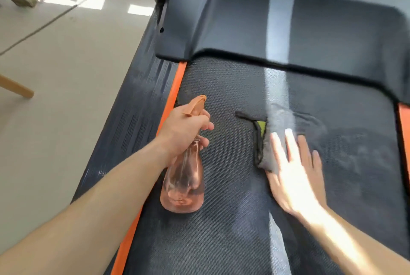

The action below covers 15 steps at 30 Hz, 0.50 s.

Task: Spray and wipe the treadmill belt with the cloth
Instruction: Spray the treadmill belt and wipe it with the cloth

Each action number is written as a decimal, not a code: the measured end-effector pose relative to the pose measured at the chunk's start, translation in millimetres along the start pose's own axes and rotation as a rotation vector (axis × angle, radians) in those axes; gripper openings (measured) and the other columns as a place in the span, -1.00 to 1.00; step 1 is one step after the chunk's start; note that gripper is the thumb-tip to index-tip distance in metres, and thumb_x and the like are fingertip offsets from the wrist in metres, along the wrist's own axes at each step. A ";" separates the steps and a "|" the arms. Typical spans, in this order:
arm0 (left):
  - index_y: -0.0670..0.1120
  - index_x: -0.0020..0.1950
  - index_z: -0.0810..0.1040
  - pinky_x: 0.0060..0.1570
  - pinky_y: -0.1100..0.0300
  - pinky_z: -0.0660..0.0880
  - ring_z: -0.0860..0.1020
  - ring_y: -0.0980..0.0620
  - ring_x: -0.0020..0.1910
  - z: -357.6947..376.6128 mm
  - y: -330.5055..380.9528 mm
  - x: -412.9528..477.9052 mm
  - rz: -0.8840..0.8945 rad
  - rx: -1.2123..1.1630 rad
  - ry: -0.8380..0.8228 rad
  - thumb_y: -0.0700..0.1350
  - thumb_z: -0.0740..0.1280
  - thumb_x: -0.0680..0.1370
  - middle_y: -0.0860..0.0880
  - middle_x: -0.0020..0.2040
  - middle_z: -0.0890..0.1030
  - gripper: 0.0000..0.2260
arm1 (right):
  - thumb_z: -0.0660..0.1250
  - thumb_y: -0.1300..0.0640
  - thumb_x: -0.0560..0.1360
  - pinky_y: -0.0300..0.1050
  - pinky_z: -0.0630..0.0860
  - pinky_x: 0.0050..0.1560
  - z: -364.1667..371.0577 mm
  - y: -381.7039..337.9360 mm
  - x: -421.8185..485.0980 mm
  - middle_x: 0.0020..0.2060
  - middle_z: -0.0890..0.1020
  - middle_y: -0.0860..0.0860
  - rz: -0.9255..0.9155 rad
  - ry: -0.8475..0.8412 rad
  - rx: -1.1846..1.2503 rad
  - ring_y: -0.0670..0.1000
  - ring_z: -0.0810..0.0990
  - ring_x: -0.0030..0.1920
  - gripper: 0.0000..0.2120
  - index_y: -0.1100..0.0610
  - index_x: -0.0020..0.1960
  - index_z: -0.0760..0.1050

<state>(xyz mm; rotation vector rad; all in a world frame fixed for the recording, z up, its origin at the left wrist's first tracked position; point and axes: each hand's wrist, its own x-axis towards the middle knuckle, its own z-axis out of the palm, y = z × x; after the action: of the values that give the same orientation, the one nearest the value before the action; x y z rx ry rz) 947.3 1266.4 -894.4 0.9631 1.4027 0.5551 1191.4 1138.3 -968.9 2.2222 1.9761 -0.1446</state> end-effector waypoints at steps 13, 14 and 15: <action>-0.21 -0.09 0.62 -0.35 0.15 0.53 0.58 -0.04 -0.50 92.1 35.7 41.0 -0.071 0.081 -0.049 -0.26 0.36 0.48 -0.20 -0.10 0.75 -0.94 | 0.20 -0.47 0.26 0.54 0.14 0.41 -5.4 59.7 7.2 0.44 0.38 0.30 -0.252 0.011 -0.083 0.36 0.33 0.47 -0.08 0.08 0.44 0.48; -0.20 -0.14 0.60 -0.37 0.16 0.52 0.57 -0.03 -0.51 98.6 38.6 42.9 -0.081 0.084 -0.053 -0.27 0.35 0.48 -0.20 -0.15 0.73 -0.96 | 0.18 -0.50 0.27 0.58 0.09 0.42 -1.8 63.6 5.7 0.52 0.31 0.31 -0.267 -0.029 -0.095 0.36 0.26 0.54 -0.05 0.10 0.46 0.46; -0.19 -0.17 0.57 -0.39 0.17 0.51 0.55 -0.02 -0.52 103.8 39.8 44.8 -0.093 0.086 -0.052 -0.28 0.34 0.48 -0.19 -0.21 0.69 -0.95 | 0.17 -0.52 0.28 0.59 0.09 0.43 1.3 66.1 4.9 0.56 0.25 0.29 -0.274 -0.054 -0.085 0.34 0.22 0.57 -0.03 0.10 0.47 0.44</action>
<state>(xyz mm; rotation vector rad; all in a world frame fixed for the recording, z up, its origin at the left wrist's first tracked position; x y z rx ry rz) 1062.2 1300.2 -897.3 0.9683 1.4265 0.4004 1257.6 1135.5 -967.3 1.8683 2.2043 -0.1489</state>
